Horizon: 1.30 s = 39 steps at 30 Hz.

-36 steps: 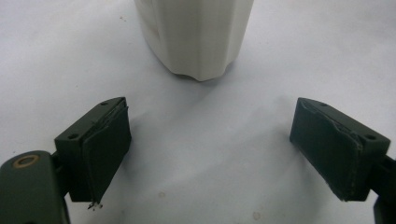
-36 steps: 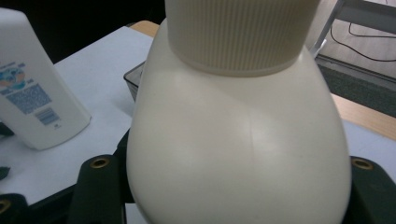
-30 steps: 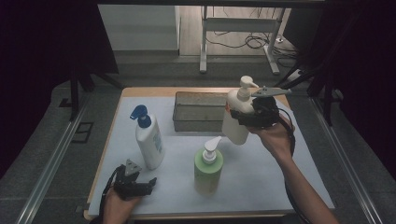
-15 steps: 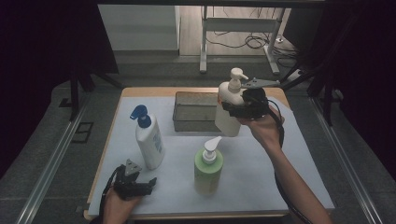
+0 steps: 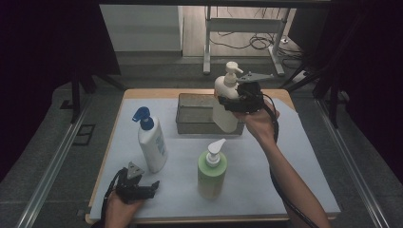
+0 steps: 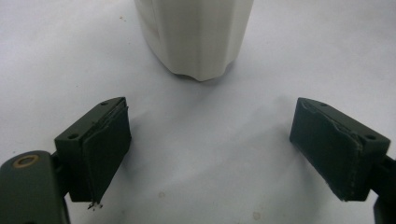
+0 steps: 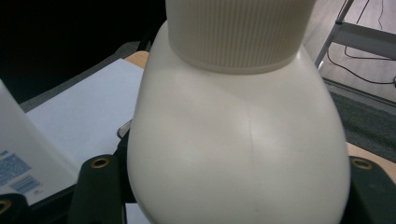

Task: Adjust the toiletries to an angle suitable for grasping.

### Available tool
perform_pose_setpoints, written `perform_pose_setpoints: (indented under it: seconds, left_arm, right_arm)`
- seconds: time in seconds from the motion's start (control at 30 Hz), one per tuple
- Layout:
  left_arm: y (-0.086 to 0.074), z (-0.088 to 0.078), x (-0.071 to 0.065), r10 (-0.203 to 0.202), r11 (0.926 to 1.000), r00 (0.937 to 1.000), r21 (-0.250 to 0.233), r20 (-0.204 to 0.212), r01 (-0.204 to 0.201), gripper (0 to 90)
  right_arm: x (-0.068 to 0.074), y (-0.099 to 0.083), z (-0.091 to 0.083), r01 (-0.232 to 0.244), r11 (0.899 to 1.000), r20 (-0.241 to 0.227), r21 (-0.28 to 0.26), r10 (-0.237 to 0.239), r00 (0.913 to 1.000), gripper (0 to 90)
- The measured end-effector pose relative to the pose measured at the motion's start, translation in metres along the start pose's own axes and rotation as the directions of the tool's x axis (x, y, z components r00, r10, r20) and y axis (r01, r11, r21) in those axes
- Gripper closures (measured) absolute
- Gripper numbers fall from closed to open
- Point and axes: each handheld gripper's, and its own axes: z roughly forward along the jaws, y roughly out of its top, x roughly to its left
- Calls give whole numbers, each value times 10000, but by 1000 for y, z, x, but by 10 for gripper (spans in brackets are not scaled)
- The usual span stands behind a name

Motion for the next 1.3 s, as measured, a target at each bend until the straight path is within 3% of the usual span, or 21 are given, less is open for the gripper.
perform_pose_setpoints:
  seconds: [0.73, 1.3]
  left_arm:
    - [0, 0, 0, -10, 10000, 10000, -8, 16, 10, 123]
    - [0, 0, 0, -35, 10000, 10000, -1, 13, 35, 123]
  right_arm:
    - [-3, 17, 48, -379, 9991, 473, -211, 389, 9981, 366]
    - [-11, 6, 81, -400, 9991, 995, -105, 409, 9942, 365]
